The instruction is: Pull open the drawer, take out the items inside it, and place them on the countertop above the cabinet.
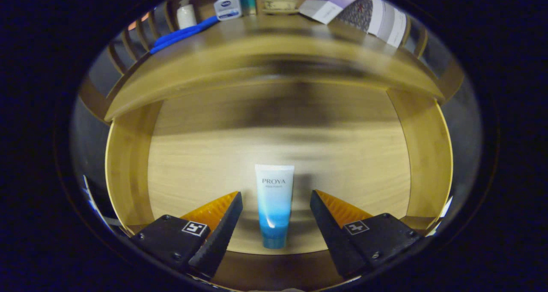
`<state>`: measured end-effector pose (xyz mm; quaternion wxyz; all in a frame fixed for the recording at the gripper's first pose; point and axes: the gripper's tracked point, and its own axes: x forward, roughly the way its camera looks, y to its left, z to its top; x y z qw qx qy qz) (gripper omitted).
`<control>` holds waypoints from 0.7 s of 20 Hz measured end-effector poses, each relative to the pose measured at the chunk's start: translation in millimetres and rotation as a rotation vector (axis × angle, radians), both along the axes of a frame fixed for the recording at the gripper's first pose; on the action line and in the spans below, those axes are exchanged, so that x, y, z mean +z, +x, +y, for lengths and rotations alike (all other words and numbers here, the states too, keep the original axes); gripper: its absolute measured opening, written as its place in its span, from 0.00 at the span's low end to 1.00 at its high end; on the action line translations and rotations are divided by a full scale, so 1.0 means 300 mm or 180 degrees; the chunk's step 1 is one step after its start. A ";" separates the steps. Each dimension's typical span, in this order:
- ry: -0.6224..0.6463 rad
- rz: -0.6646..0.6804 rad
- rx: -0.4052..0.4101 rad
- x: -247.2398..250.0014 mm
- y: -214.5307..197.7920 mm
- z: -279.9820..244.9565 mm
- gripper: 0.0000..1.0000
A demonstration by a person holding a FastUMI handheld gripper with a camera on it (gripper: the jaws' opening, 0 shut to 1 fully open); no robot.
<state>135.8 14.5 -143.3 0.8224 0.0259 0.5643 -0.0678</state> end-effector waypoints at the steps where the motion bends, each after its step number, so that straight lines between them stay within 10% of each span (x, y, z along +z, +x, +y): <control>1: 0.0018 0.0106 -0.0021 -0.014 -0.005 -0.004 1.00; 4: 0.0025 0.0231 -0.0002 -0.041 -0.006 0.002 0.99; 11: -0.0137 0.0262 -0.0002 -0.058 -0.012 -0.012 0.53; 14: -0.0089 0.0191 -0.0011 -0.017 -0.020 -0.012 0.50</control>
